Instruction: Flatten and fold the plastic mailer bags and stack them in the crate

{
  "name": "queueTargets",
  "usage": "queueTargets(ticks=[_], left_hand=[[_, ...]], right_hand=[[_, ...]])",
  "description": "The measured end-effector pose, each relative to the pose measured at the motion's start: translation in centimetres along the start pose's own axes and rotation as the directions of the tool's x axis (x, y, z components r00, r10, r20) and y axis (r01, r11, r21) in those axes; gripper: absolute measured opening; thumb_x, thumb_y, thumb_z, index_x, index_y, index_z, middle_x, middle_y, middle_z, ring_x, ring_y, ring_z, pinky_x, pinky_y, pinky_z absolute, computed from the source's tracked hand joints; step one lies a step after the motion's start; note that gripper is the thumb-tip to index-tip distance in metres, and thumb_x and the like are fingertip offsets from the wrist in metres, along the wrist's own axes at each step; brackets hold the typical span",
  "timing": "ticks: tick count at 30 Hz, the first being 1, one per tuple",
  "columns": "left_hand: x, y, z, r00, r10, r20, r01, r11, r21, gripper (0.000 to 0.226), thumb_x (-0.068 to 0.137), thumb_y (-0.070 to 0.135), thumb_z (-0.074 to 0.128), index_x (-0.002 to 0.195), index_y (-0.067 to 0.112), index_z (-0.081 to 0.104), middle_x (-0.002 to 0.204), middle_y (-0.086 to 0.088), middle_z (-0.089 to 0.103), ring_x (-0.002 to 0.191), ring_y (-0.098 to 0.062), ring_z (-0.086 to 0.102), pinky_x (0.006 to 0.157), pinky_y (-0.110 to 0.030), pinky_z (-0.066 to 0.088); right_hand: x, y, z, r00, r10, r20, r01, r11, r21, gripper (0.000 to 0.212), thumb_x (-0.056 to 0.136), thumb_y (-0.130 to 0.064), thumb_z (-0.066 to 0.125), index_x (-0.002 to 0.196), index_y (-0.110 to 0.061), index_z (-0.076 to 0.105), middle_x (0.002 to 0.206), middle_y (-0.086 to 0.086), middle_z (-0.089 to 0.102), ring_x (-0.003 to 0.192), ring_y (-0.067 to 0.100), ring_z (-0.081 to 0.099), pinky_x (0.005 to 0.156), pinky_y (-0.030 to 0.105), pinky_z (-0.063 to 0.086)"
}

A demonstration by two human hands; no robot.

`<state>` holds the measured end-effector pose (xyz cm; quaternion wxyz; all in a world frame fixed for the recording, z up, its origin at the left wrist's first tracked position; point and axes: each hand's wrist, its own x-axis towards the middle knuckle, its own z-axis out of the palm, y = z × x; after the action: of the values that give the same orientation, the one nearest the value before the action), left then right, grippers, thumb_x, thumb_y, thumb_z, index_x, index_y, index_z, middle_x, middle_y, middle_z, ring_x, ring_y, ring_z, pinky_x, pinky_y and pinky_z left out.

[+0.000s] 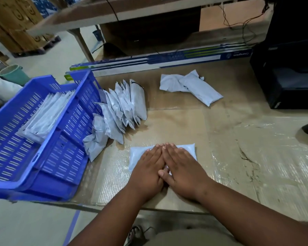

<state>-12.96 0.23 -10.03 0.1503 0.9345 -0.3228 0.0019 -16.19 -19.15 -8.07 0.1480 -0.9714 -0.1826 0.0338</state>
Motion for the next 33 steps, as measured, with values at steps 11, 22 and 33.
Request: queueTargets(ticks=[11, 22, 33], left_hand=[[-2.4, -2.5, -2.7, 0.969, -0.24, 0.053, 0.229, 0.961, 0.157, 0.102, 0.096, 0.085, 0.019, 0.171, 0.016, 0.008, 0.178, -0.002, 0.001, 0.164, -0.015, -0.001, 0.132, -0.035, 0.0], [3.5, -0.9, -8.9, 0.942, -0.195, 0.274, 0.14, 0.968, 0.21, 0.106, 0.089, 0.071, 0.062, 0.17, 0.03, 0.009, 0.17, -0.001, 0.033, 0.155, -0.024, 0.031, 0.124, -0.043, 0.03], [8.4, -1.6, -12.3, 0.848, -0.321, 0.421, 0.304, 0.946, 0.109, 0.049, 0.077, 0.054, 0.089, 0.063, 0.022, 0.055, 0.066, 0.009, 0.052, 0.064, -0.01, 0.047, 0.061, -0.031, 0.038]], right_hand=[[-3.0, 4.5, -0.9, 0.988, 0.144, 0.064, -0.141, 0.989, -0.054, 0.097, 0.087, -0.076, -0.018, 0.168, -0.022, -0.011, 0.174, -0.003, -0.022, 0.159, 0.013, -0.022, 0.129, 0.04, -0.01], [-3.6, 5.3, -3.3, 0.98, 0.196, 0.019, -0.196, 0.98, 0.023, 0.085, 0.097, -0.073, -0.001, 0.169, -0.029, 0.004, 0.177, -0.005, -0.007, 0.162, 0.014, -0.012, 0.131, 0.047, -0.007], [-2.7, 2.1, -5.3, 0.983, -0.045, -0.177, 0.049, 0.999, 0.019, 0.037, 0.101, -0.049, 0.034, 0.096, -0.032, 0.067, 0.091, -0.01, 0.062, 0.09, 0.019, 0.059, 0.079, 0.04, 0.047]])
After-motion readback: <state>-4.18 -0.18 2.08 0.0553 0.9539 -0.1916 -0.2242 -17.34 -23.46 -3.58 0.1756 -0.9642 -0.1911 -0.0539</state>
